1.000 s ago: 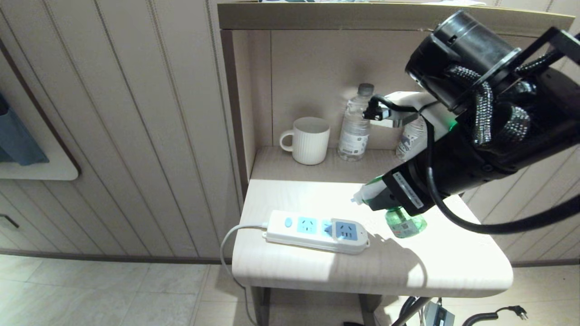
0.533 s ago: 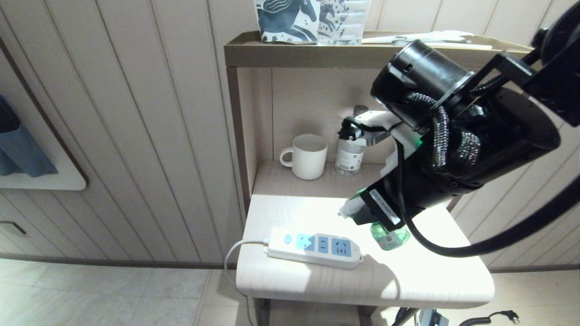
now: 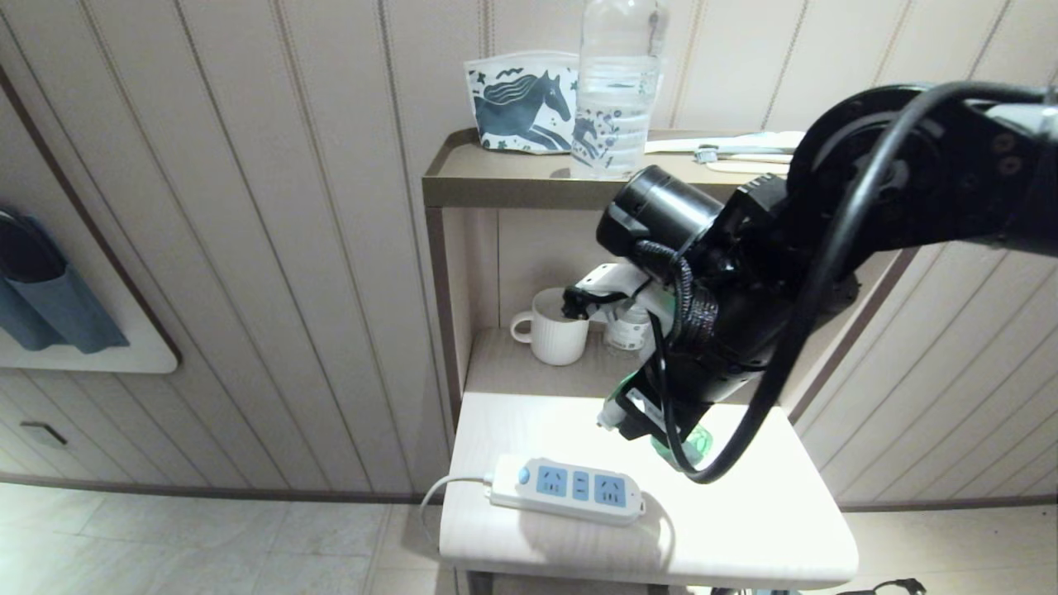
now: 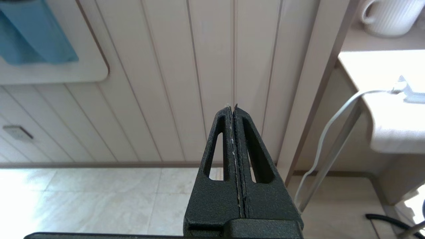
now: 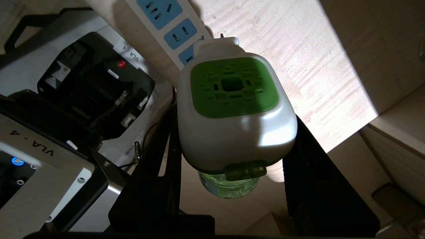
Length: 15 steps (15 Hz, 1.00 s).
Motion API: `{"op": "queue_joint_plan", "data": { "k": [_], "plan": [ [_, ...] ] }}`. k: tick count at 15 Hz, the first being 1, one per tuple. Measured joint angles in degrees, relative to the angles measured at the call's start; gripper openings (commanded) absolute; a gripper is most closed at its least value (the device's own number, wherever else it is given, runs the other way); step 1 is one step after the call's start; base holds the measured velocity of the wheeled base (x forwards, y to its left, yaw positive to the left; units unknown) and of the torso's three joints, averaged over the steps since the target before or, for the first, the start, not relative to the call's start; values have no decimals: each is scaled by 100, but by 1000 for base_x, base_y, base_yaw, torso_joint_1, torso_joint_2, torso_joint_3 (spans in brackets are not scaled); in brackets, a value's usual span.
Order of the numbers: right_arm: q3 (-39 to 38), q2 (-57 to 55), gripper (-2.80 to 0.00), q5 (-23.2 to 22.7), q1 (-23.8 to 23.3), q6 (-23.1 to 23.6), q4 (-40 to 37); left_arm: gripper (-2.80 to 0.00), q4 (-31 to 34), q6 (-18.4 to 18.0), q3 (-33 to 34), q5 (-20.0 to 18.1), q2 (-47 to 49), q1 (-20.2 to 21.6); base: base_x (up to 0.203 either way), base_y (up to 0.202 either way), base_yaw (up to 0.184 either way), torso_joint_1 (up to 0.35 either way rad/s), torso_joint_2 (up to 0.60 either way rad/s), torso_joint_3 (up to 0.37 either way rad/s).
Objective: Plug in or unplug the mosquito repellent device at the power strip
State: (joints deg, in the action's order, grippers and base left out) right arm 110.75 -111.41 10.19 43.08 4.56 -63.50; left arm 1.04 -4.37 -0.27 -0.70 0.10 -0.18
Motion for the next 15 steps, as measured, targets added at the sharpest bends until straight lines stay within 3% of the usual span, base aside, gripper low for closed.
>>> {"op": "queue_joint_plan", "data": {
  "k": [3, 7, 15],
  "plan": [
    [7, -377, -280, -2, -31, 429, 30, -280, 0, -1, 0, -1, -2, 0, 0, 0, 0, 79, -169, -86],
    [76, -918, -280, -6, -171, 1445, 20, -280, 1, 1, 0, -1, 0, 0, 0, 0, 0, 11, -18, -11],
    [113, -1149, -280, 13, -125, 2257, -9, -280, 1, -1, 0, -1, 0, 0, 0, 0, 0, 0, 0, 0]
  ]
}}
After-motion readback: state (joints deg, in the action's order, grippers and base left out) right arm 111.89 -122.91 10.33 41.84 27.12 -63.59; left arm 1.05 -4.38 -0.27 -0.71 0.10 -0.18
